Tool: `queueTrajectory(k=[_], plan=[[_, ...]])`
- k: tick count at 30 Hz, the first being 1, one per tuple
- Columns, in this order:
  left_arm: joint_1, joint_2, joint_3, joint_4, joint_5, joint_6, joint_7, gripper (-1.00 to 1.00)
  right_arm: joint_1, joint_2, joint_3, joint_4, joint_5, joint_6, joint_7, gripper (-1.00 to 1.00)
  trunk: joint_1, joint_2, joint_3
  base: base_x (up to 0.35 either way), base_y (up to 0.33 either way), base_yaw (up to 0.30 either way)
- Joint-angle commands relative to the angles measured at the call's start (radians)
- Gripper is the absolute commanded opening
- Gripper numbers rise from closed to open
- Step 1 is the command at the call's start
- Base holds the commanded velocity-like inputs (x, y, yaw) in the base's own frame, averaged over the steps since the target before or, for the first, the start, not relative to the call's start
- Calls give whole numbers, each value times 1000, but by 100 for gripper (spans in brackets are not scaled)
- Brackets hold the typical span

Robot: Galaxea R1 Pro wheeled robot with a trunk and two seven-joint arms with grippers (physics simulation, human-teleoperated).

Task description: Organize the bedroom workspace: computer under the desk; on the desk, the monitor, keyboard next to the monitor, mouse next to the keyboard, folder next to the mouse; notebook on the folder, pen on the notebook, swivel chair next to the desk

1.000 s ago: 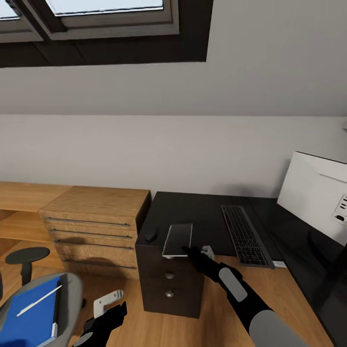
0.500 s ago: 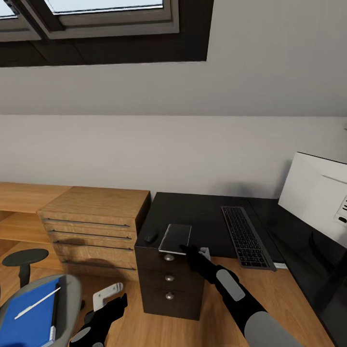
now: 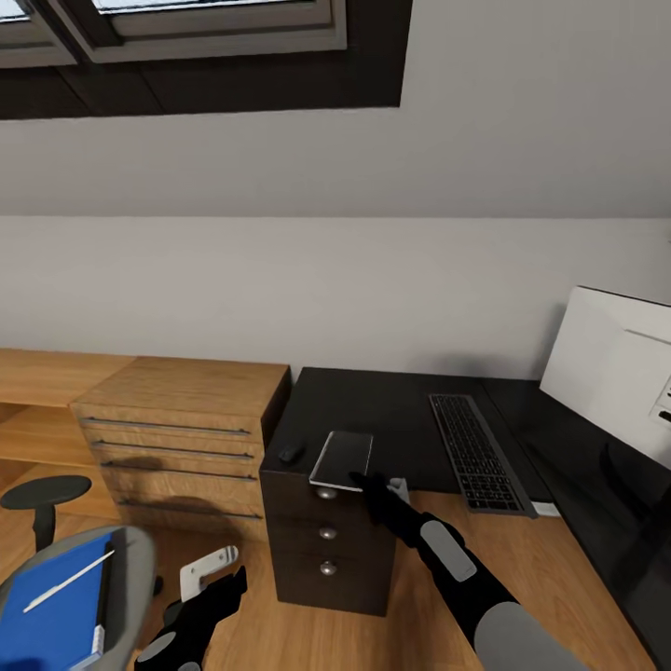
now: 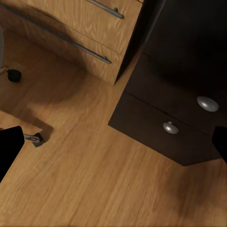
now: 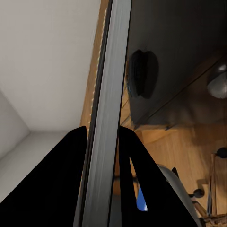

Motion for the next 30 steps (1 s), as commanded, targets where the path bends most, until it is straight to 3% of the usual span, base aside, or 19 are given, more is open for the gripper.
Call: queueTrajectory(k=[1, 8, 19, 30], plan=[[-1, 1, -2, -1, 5, 3, 8, 100, -1, -1, -2, 0, -7, 3, 1, -100, 4, -8, -4, 0, 0, 0], [-1, 0, -5, -1, 5, 3, 7, 100, -1, -20, -36, 1, -6, -5, -1, -100, 31, -57, -26, 0, 0, 0], [-1, 0, -5, -1, 5, 3, 7, 100, -1, -16, -35, 7, -2, -126, -5, -100, 73, -134, -61, 0, 0, 0], [-1, -1, -8, -1, 5, 3, 8, 100, -1, -13, -31, 16, 2, -149, -6, -100, 115, -211, -95, 0, 0, 0]])
